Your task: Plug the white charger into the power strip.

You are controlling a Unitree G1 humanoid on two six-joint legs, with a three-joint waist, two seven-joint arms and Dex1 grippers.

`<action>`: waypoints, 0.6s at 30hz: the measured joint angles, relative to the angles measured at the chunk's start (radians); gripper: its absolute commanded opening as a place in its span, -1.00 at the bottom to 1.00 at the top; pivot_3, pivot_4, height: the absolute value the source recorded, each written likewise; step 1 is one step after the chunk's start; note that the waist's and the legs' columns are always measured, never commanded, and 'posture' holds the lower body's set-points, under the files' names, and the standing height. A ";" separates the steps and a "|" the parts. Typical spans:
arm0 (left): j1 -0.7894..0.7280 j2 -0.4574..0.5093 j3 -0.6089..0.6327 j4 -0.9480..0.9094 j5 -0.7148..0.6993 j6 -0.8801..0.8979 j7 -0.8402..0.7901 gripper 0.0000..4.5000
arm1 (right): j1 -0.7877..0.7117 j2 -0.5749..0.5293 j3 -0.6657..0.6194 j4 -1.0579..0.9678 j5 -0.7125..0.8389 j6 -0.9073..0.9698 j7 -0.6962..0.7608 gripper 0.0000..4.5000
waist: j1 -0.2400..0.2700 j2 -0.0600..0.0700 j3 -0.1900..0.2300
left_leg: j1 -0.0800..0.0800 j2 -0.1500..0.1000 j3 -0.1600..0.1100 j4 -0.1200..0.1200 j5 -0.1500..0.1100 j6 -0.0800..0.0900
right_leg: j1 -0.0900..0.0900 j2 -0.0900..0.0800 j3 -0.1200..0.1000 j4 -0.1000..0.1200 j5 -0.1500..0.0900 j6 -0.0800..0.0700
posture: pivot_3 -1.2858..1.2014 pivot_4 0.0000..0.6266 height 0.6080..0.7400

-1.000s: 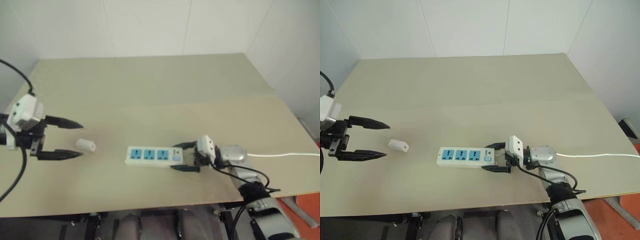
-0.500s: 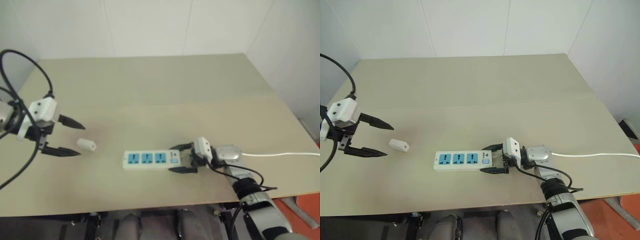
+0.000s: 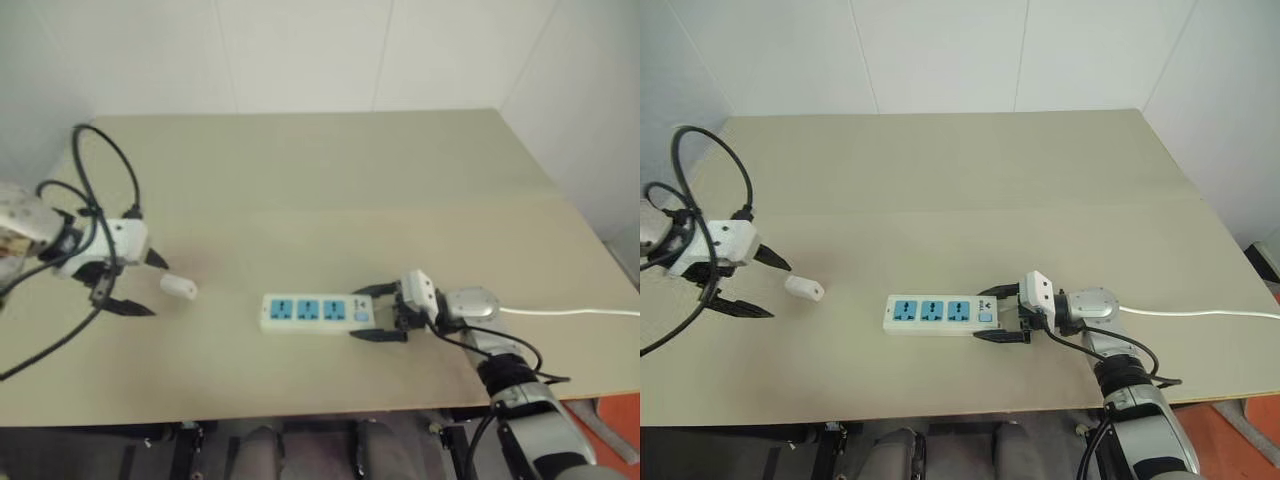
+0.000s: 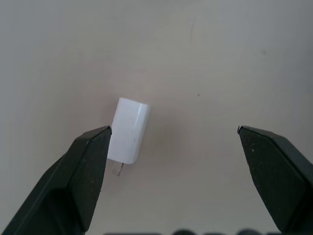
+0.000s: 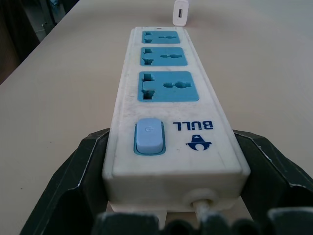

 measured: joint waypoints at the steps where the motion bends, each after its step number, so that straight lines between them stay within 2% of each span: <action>1: -0.013 -0.014 -0.014 0.014 0.027 -0.009 0.000 1.00 | 0.000 0.000 0.000 0.000 0.000 0.000 0.000 0.51 | 0.001 0.000 0.000 | 0.000 0.000 0.000 0.000 0.000 0.000 | 0.000 0.000 0.000 0.000 0.000 0.000 | 0.03 -0.52 1.00; 6: -0.113 -0.094 -0.078 0.098 0.136 -0.034 0.000 1.00 | -0.002 0.000 -0.002 0.003 -0.001 0.000 0.003 0.51 | 0.005 0.000 0.000 | 0.000 0.000 0.000 0.000 0.000 0.000 | 0.000 0.000 0.000 0.000 0.000 0.000 | 0.03 -0.52 1.00; 18: -0.230 -0.184 -0.170 0.269 0.284 -0.180 0.000 1.00 | 0.001 0.001 -0.004 -0.002 -0.002 0.005 -0.006 0.51 | 0.003 0.000 0.000 | 0.000 0.000 0.000 0.001 0.000 0.000 | 0.000 0.000 0.000 0.000 0.000 0.000 | 0.03 -0.52 1.00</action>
